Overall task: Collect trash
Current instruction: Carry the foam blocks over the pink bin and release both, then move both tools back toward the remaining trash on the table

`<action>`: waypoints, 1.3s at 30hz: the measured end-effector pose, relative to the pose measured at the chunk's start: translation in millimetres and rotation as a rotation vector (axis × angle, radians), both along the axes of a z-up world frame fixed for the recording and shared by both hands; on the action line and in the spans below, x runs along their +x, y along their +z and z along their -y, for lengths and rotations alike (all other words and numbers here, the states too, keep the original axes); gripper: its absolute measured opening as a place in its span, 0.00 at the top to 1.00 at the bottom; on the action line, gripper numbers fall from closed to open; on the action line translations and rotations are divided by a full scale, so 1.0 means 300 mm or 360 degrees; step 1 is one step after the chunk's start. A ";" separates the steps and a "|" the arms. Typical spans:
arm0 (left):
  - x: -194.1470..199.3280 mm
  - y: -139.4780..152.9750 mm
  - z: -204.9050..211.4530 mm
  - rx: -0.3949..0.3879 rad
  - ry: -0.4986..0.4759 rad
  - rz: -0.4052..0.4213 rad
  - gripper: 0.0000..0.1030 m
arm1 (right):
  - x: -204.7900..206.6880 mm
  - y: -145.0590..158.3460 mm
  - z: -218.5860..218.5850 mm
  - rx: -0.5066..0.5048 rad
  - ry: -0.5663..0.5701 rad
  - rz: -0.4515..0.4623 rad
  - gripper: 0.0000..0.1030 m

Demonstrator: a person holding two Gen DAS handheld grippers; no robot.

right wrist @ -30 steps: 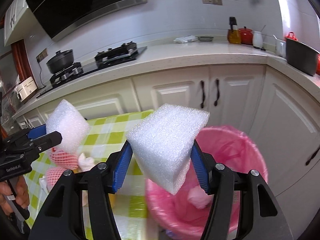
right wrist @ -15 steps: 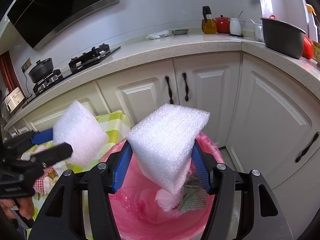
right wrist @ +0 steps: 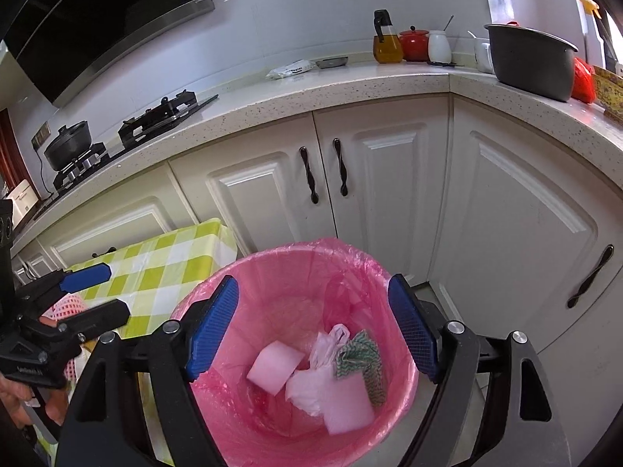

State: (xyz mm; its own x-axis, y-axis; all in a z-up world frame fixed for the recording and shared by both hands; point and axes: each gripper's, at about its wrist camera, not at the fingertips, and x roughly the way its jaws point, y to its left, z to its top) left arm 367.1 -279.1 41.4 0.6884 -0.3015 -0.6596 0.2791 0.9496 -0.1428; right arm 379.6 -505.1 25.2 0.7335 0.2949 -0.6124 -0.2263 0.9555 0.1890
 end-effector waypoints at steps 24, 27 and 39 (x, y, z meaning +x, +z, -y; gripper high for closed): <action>-0.495 0.041 -0.602 0.0028 0.0455 0.0149 0.11 | -0.360 0.018 -0.363 -0.0040 0.0194 0.0129 0.18; -0.561 0.031 -0.714 0.0026 0.0539 0.0133 0.11 | -0.416 0.008 -0.451 -0.0054 0.0245 0.0141 0.18; -0.778 -0.128 -1.027 0.0011 0.0780 -0.0033 0.11 | -0.524 -0.150 -0.781 -0.0091 0.0487 -0.0026 0.18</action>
